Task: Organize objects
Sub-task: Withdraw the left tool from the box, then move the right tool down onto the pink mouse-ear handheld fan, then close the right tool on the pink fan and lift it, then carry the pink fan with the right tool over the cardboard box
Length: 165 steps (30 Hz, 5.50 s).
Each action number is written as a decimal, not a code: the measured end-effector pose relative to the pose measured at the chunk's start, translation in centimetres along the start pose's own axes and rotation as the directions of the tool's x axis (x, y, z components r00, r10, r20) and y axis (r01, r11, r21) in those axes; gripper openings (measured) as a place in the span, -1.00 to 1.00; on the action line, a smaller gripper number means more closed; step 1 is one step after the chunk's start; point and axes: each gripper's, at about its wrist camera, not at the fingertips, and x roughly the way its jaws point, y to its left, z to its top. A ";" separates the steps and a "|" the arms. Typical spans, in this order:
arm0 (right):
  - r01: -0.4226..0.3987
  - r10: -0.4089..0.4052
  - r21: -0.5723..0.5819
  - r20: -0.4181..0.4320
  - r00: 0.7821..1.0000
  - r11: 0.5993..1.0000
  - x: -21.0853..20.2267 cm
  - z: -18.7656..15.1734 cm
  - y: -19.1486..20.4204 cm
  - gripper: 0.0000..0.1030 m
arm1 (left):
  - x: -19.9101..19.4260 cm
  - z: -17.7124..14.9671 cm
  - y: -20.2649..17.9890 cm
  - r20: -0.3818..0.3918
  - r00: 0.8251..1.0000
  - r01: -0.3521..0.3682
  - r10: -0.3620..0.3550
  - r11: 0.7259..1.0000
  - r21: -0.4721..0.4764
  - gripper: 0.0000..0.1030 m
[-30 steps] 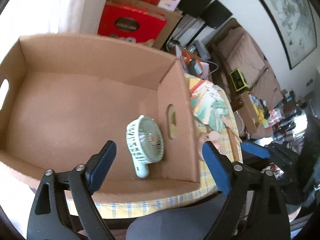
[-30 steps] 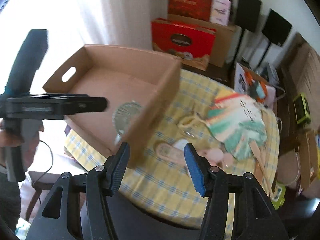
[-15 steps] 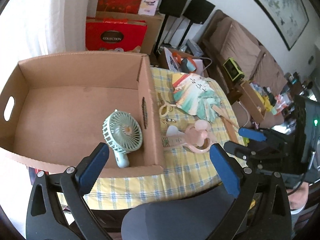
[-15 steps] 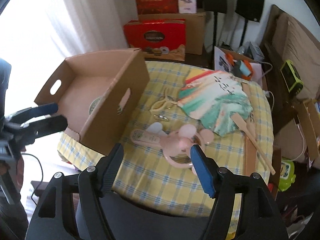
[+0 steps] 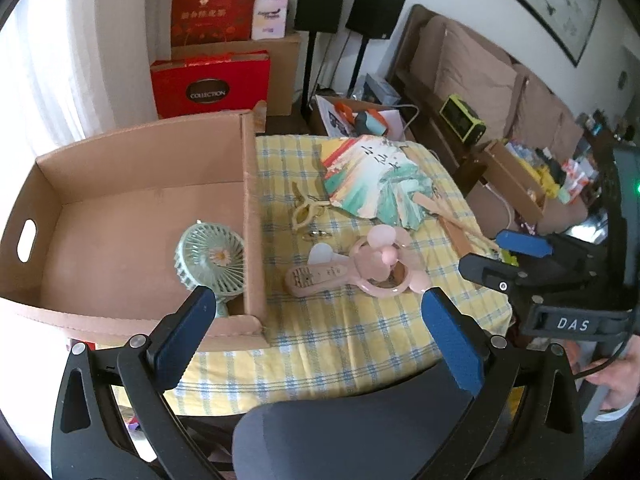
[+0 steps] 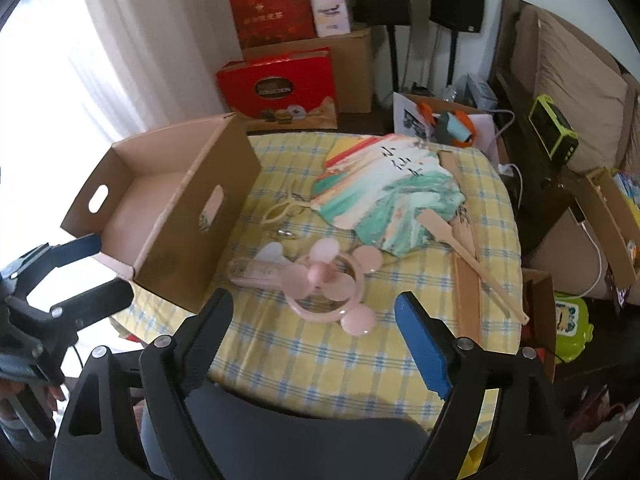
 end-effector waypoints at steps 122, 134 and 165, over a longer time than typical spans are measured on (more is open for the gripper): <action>-0.111 0.112 -0.012 0.058 0.992 0.994 0.5 4.4 -0.5 -0.69 | -0.4 1.4 7.0 0.145 0.913 0.408 -0.381 0.849 -0.336 0.63; -0.189 0.193 -0.122 0.024 0.981 0.974 4.6 10.9 9.0 -0.69 | -2.6 1.5 17.0 0.227 0.927 0.372 -0.299 0.805 -0.463 0.63; -0.005 -0.089 -0.429 -0.197 0.976 0.903 20.0 14.4 19.0 -0.67 | 8.7 3.8 23.6 -0.181 0.948 0.133 -0.260 0.846 -0.516 0.69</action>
